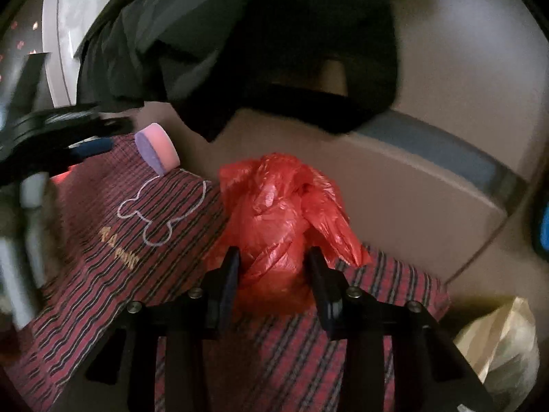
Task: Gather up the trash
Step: 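Grasp the red plastic bag with the right gripper while the left grasps the purple eggplant sponge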
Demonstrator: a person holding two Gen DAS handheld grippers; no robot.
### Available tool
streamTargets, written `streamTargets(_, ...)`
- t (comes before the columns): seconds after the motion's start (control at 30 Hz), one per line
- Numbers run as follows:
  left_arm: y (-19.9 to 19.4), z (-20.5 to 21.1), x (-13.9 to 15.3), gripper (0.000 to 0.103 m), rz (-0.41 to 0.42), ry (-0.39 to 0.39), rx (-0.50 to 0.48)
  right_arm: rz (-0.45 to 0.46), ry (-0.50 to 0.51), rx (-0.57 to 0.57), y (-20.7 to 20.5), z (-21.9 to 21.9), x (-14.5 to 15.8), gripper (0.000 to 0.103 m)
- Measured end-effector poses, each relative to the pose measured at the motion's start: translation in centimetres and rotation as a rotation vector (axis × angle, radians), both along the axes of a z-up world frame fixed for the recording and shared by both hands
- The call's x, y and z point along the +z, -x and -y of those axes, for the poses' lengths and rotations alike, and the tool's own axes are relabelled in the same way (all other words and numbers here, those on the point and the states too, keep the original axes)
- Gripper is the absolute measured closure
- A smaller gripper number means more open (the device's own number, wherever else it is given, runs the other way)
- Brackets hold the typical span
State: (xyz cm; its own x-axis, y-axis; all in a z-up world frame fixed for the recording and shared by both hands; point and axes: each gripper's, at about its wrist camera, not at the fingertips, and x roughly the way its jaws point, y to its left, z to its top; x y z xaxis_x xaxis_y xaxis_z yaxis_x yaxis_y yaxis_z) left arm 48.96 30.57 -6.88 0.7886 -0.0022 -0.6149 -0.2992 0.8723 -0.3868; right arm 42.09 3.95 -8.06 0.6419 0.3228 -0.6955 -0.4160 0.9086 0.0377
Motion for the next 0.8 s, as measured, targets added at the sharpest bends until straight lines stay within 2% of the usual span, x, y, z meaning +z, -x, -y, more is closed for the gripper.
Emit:
streamTargets(0.13, -1.4, 0.6, -1.0, 0.053, -0.095, -0.135, 0.04, -0.015, -0.017, 0.008, 0.2, 0.9, -0.2, 0.066)
streamTargets(0.23, 0.9, -1.0, -1.5, 0.048, -0.085, -0.163, 0.045, -0.028, -0.042, 0.005, 0.7, 1.5, -0.4, 0.066)
streamTargets(0.3, 2.8, -2.0, -1.3, 0.048, -0.065, -0.191, 0.066, -0.031, -0.051, 0.008, 0.9, 2.0, -0.4, 0.066)
streamTargets(0.37, 4.3, -3.4, -1.4, 0.048, -0.03, -0.117, 0.049, -0.031, -0.059, 0.01, 0.9, 2.2, -0.7, 0.066)
streamTargets(0.4, 4.6, -4.1, -1.7, 0.047, -0.009, -0.038, 0.015, -0.031, -0.065, 0.01, 0.8, 2.3, -0.7, 0.066)
streamTargets(0.47, 4.3, -4.7, -2.1, 0.047, -0.018, 0.039, -0.018, -0.03, -0.079, 0.007, 0.7, 2.3, -0.8, 0.066)
streamTargets(0.53, 4.0, -5.2, -2.4, 0.047, -0.023, 0.108, 0.0, -0.033, -0.09, 0.004, 0.6, 2.5, -0.9, 0.065)
streamTargets(0.67, 3.2, -5.8, -2.4, 0.047, -0.035, 0.116, 0.098, -0.036, -0.099, 0.005, 0.9, 2.1, -1.4, 0.065)
streamTargets(0.8, 1.8, -6.1, -3.7, 0.046, -0.092, 0.144, 0.111, -0.044, -0.101, 0.016, 1.1, 2.9, -1.4, 0.064)
